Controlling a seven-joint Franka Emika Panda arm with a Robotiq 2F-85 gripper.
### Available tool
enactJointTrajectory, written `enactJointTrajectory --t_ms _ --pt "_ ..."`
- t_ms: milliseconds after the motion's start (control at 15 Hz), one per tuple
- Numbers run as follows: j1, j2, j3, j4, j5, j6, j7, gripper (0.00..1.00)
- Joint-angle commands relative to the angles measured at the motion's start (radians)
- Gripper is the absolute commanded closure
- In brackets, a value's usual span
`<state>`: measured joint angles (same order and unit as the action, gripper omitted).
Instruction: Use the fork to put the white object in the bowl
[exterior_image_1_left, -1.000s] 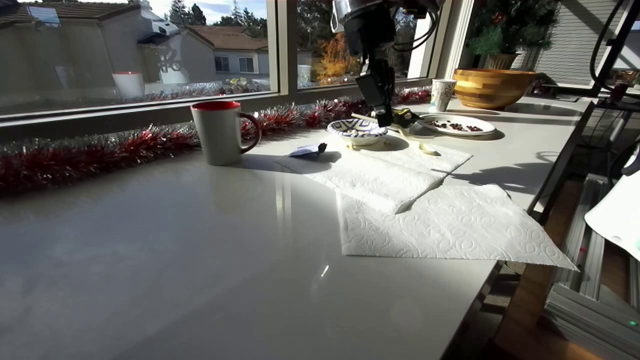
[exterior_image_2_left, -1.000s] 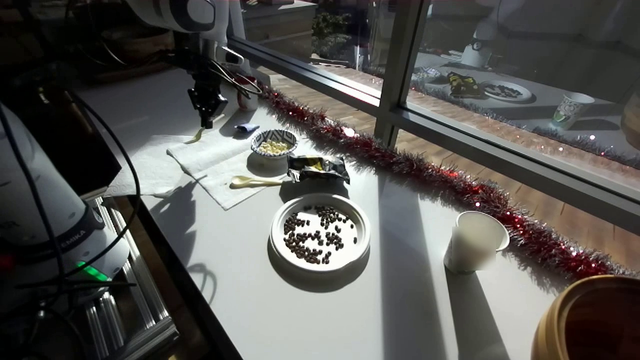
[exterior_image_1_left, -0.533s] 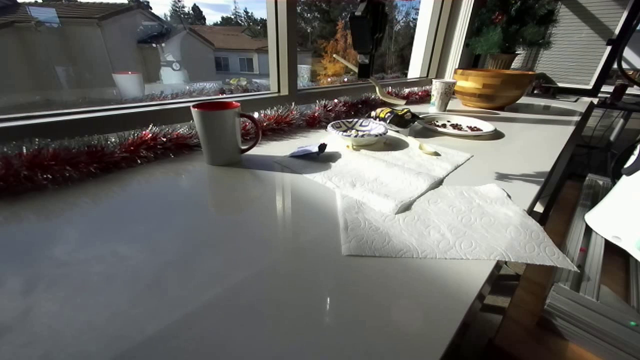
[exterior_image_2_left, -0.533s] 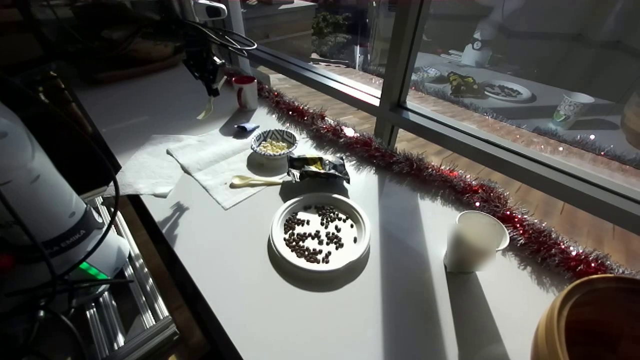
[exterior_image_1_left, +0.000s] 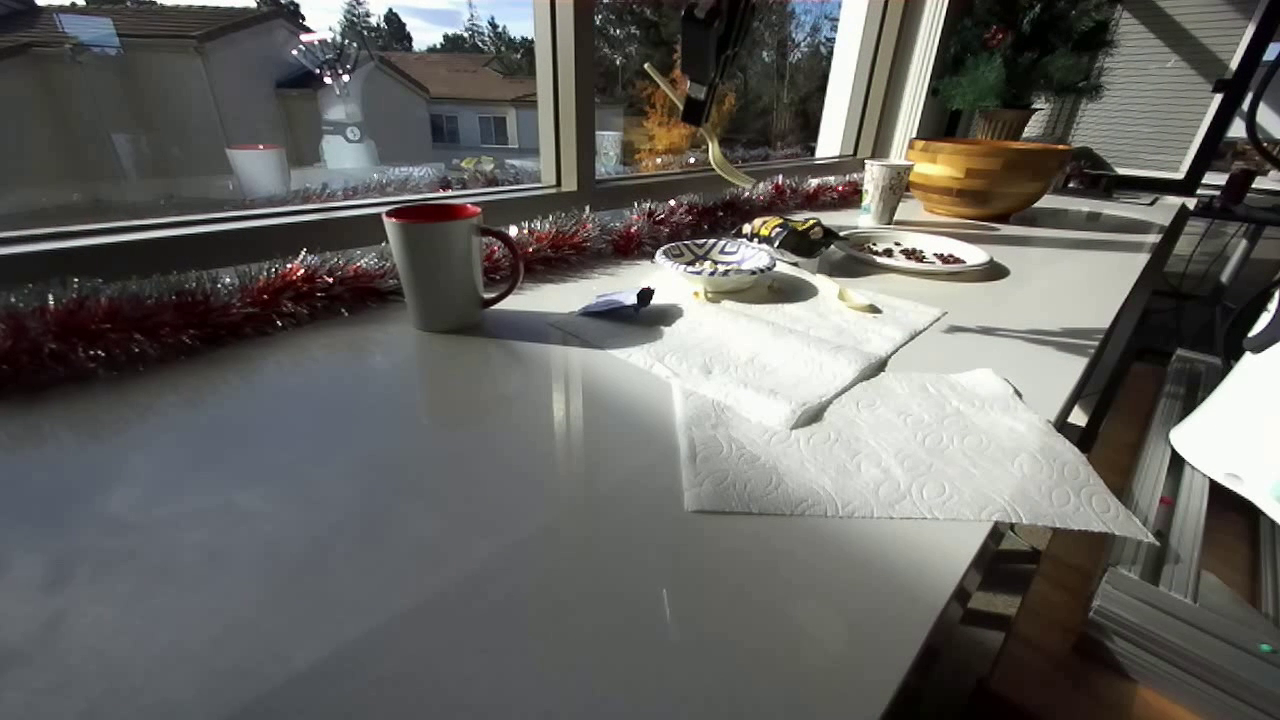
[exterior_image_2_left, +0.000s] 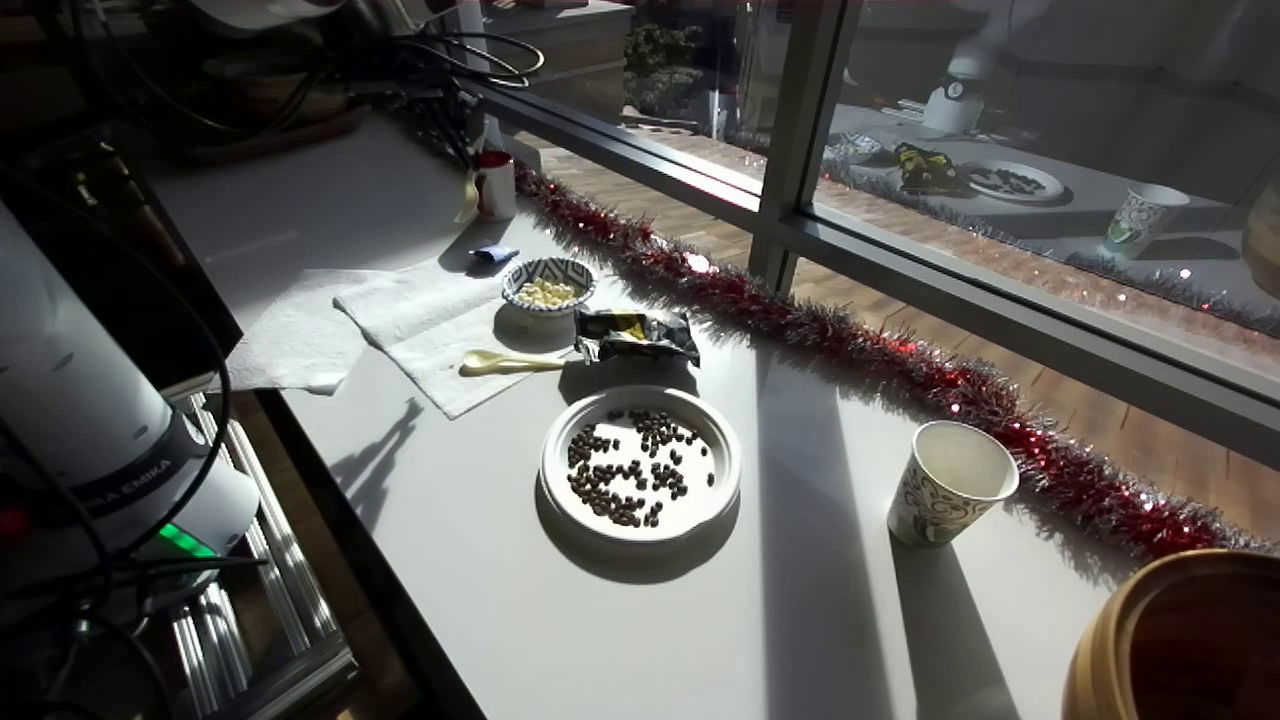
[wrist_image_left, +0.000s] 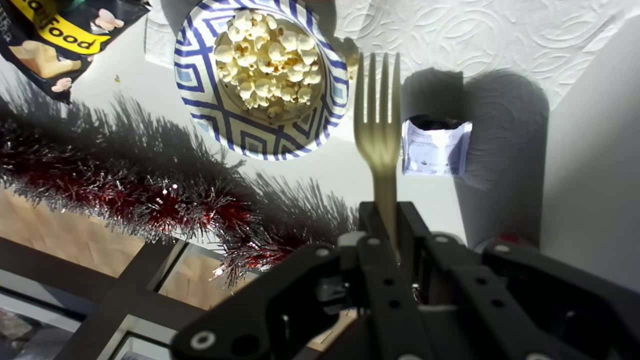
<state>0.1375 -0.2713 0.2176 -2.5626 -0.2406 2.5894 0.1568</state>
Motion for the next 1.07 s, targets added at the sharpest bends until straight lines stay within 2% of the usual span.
enactJointTrajectory --t_ms 0,333,400,533,733,1000 --pt "-0.004 -0.001 0.005 0.001 0.004 -0.001 -0.004 0.97" --pt "-0.047 -0.023 0.065 -0.082 -0.077 0.198 0.146 0.97" --pt "-0.08 -0.031 0.092 -0.099 -0.124 0.238 0.212 0.97" --pt "-0.192 -0.071 0.17 -0.132 -0.256 0.288 0.381 0.97" --pt "-0.33 -0.142 0.264 -0.173 -0.431 0.312 0.608 0.97" --pt "-0.446 -0.213 0.377 -0.219 -0.472 0.294 0.876 0.97"
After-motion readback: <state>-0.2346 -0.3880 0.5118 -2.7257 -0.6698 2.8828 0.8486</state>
